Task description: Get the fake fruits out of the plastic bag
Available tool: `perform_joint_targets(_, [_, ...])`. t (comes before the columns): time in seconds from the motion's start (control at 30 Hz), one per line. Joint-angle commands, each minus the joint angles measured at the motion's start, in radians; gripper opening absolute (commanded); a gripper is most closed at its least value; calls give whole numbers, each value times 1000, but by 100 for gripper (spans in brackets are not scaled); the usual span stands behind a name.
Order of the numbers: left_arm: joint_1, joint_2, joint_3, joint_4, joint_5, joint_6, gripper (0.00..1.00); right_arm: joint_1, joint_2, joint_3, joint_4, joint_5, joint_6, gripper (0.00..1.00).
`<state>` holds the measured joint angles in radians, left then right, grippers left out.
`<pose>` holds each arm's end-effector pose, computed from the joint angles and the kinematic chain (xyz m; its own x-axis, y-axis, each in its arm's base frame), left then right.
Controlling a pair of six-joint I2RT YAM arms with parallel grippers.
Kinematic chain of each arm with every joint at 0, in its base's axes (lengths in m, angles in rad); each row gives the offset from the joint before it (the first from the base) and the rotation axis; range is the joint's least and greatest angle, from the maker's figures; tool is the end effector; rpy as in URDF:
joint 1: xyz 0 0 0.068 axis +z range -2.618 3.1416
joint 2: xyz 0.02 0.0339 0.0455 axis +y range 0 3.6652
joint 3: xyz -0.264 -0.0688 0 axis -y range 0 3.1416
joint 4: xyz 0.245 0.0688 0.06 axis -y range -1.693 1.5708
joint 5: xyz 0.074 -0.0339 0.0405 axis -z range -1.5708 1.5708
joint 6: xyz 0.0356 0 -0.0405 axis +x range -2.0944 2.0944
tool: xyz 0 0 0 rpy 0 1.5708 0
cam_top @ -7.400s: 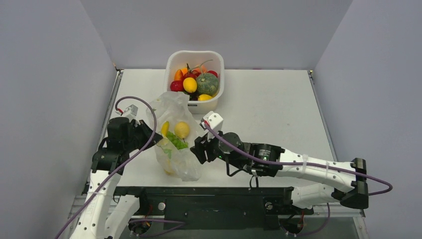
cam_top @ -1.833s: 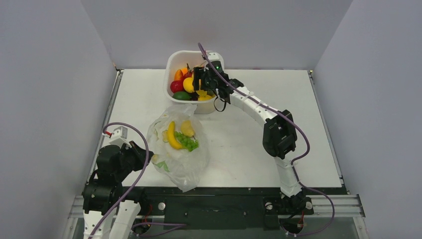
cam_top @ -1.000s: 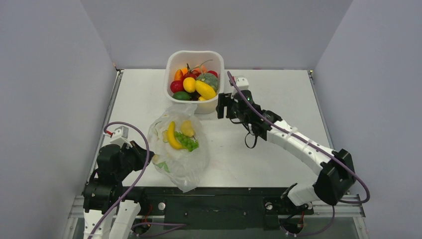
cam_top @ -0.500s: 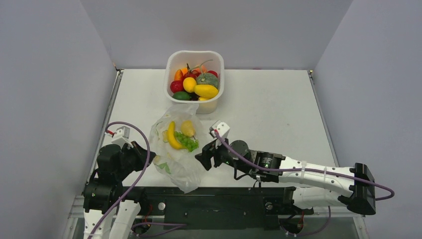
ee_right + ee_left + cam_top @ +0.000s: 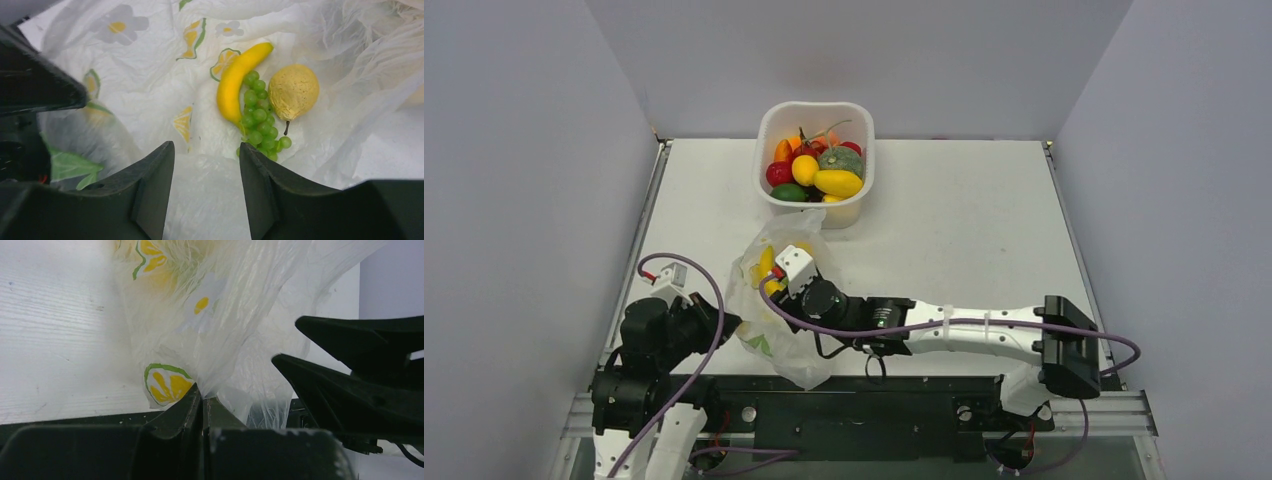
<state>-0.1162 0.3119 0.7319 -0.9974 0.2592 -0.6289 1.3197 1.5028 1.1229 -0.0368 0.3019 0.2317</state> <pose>0.0574 -0.0159 0.2900 -0.6298 -0.4989 -0.5953 -0.0558 0.7935 -0.6060 0.0974 0.3370 0.2981 -0.2947 -0.2666 -0.9176 -0.8113 0.5772 0.0929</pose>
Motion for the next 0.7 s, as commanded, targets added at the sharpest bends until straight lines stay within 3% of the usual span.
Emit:
perform_joint_targets(0.0, [5, -31, 5, -47, 12, -15, 0, -18, 109, 87, -64, 114, -54, 46])
perform_joint_targets(0.3, [5, -62, -31, -52, 25, -43, 0, -92, 320, 174, -95, 146, -65, 50])
perform_joint_targets(0.5, [5, -70, -35, -54, 23, -48, 0, -125, 392, 190, -63, 143, -106, 62])
perform_joint_targets(0.67, [4, -77, -50, -52, 25, -49, 0, -141, 435, 203, -44, 55, -134, 69])
